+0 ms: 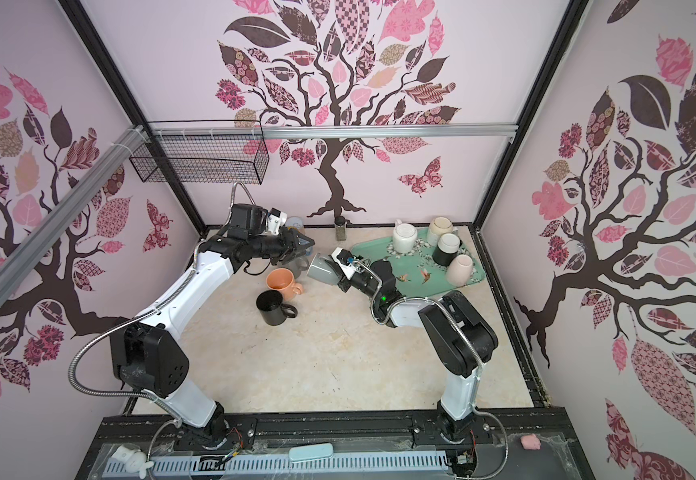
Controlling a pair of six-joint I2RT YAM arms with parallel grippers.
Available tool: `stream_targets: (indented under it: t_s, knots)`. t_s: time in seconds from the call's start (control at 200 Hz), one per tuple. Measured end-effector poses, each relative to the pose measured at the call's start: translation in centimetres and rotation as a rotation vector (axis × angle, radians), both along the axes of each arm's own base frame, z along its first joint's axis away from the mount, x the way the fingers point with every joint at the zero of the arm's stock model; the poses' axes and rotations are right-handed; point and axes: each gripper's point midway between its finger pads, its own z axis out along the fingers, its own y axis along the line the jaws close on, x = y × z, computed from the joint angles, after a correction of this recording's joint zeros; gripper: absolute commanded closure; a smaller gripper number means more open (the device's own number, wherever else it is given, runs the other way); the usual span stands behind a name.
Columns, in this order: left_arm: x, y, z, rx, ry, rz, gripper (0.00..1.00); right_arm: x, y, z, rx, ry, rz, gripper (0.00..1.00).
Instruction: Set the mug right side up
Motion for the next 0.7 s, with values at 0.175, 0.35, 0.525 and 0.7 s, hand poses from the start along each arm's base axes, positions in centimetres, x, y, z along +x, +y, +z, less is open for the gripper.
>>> stream_targets:
  t_s: [0.175, 0.35, 0.525, 0.7]
  knots:
    - [-1.0, 0.1, -0.8, -0.047, 0.188, 0.112, 0.61, -0.1, -0.3, 0.6, -0.046, -0.117, -0.061, 1.0]
    - [-1.8, 0.0, -1.5, -0.075, 0.309, 0.174, 0.53, -1.4, 0.6, 0.5, -0.105, -0.22, -0.072, 1.0]
    - [-2.3, -0.7, -1.6, -0.1, 0.372, 0.194, 0.52, -2.7, 1.5, -0.6, -0.182, -0.283, -0.057, 1.0]
    - [-2.5, -1.1, -1.8, -0.129, 0.422, 0.222, 0.53, -3.2, 1.9, -0.9, -0.232, -0.337, -0.06, 1.0]
